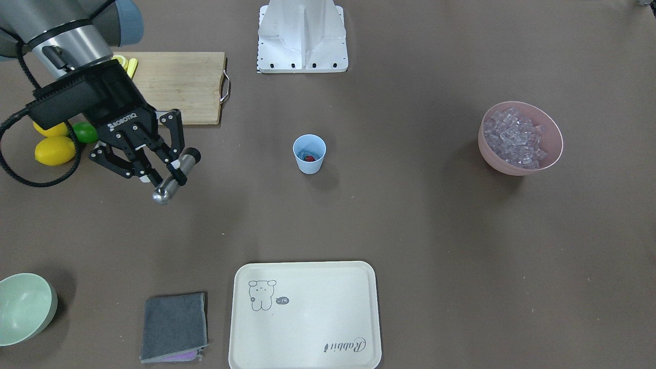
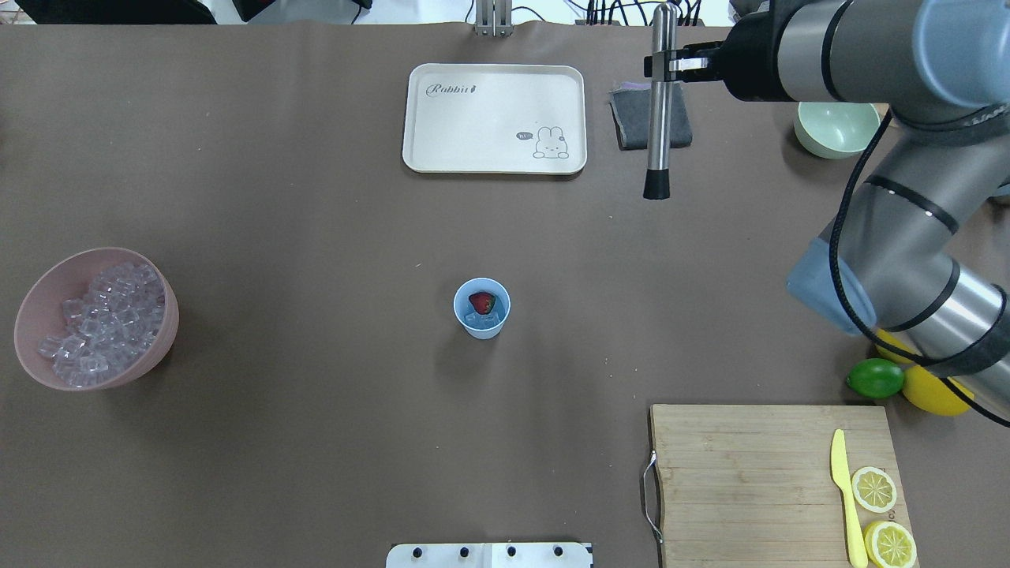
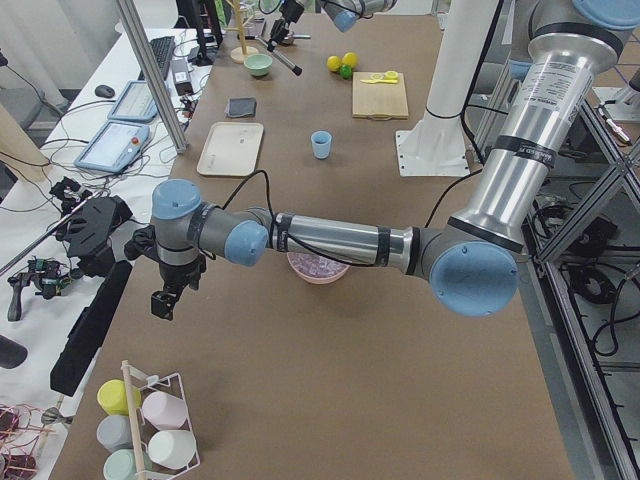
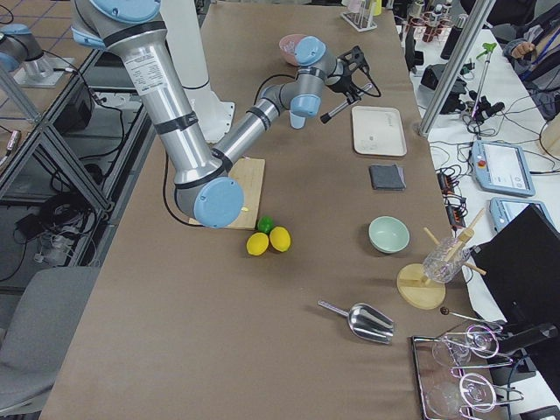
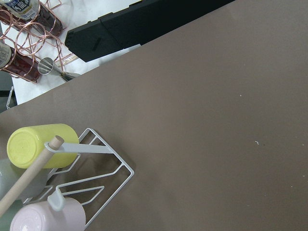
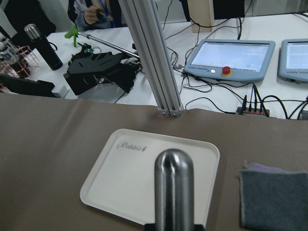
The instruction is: Mash ice and strawberries in cup
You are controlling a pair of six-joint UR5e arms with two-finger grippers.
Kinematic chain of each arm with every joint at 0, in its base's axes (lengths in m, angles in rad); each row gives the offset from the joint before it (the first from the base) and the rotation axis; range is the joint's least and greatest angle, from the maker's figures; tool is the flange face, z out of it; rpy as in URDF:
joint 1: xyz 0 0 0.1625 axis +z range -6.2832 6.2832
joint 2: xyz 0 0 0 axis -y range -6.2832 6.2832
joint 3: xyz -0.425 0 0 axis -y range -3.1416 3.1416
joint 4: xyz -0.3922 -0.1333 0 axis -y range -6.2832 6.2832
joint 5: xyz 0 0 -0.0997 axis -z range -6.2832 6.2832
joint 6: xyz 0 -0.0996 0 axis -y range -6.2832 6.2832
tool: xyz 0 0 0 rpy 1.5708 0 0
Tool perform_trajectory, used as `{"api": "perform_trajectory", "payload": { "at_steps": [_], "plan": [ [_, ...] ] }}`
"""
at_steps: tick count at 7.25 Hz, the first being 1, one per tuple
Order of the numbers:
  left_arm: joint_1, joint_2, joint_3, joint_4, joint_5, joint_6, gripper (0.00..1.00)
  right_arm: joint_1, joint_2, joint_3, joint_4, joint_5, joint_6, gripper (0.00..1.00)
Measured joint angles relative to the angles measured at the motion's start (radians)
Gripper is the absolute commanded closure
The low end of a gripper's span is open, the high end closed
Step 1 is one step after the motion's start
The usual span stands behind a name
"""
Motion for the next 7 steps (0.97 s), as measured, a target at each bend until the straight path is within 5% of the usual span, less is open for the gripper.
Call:
{"api": "perform_trajectory", "payload": {
  "at_steps": [3, 7],
  "plan": [
    [-0.004, 0.014, 0.016, -0.004, 0.000, -0.048, 0.02, -0.274, -0.005, 0.004, 0.210, -0.403, 0.027, 1.00],
    [-0.005, 0.036, 0.021, -0.011, 0.000, -0.054, 0.02, -0.538, 0.035, 0.016, 0.228, -0.824, -0.044, 1.00]
  ]
}}
